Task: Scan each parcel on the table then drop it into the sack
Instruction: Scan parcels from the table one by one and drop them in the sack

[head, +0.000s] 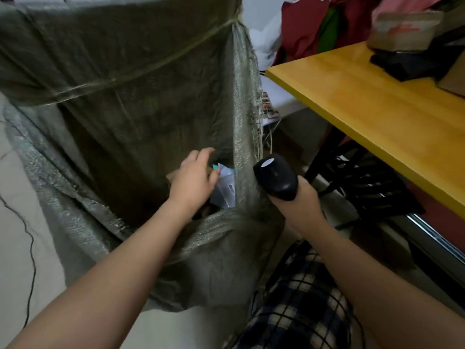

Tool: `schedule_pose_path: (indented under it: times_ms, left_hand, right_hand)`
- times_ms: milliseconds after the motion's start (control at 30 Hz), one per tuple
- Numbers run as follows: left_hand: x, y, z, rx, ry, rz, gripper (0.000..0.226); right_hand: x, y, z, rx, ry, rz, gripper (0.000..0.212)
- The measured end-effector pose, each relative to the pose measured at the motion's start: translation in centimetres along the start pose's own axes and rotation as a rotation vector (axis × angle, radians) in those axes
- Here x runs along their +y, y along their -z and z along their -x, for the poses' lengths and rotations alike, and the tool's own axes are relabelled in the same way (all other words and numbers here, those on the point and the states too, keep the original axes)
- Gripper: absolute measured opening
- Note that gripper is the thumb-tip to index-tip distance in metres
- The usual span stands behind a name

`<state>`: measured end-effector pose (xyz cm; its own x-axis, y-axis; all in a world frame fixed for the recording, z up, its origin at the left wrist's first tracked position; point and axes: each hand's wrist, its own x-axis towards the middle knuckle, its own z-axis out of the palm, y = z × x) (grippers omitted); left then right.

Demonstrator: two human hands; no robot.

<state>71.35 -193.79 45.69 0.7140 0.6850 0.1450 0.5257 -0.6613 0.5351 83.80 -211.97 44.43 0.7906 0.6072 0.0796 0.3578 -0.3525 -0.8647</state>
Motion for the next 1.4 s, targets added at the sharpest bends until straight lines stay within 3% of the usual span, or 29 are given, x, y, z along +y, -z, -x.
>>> schedule_pose_path:
  times_ms: [167,533,667,800,967,1100,1300,1400]
  left_hand:
    - [8.3,0.2,2.0,-0.021,-0.283,0.075,0.045]
    - [27.8,-5.8,7.2,-0.236,-0.701,0.176,0.046]
    - [34.2,-9.0,9.4,-0.342,-0.813,0.2,0.045]
    - [40.3,-12.6,10.1,-0.464,-0.818,0.173,0.053]
    - [45.2,-15.4,8.6,-0.559,-0.677,0.225,0.071]
    - [46.2,-15.7,8.3,-0.617,-0.586,0.344,0.065]
    - [44.1,-13.3,9.4,-0.415,-0.672,0.637,0.077]
    - [43.0,-11.5,8.3,-0.336,-0.815,0.598,0.073]
  right_hand:
    - [-0.6,7.5,3.8,0.217,-0.005,0.0,0.034]
    - [1.0,25.0,15.8,0.665,-0.094,-0.012,0.013]
    - [2.2,30.1,20.0,0.859,-0.126,0.009,0.036]
    - [4.4,33.7,22.7,1.033,-0.273,0.015,0.05]
    - [5.0,36.1,23.6,1.005,-0.33,-0.372,0.028]
    - [5.1,36.1,23.2,0.95,-0.334,-0.471,0.024]
    - [4.7,35.7,23.0,0.924,-0.308,-0.463,0.026]
    - [4.0,35.6,22.5,0.959,-0.264,-0.482,0.024]
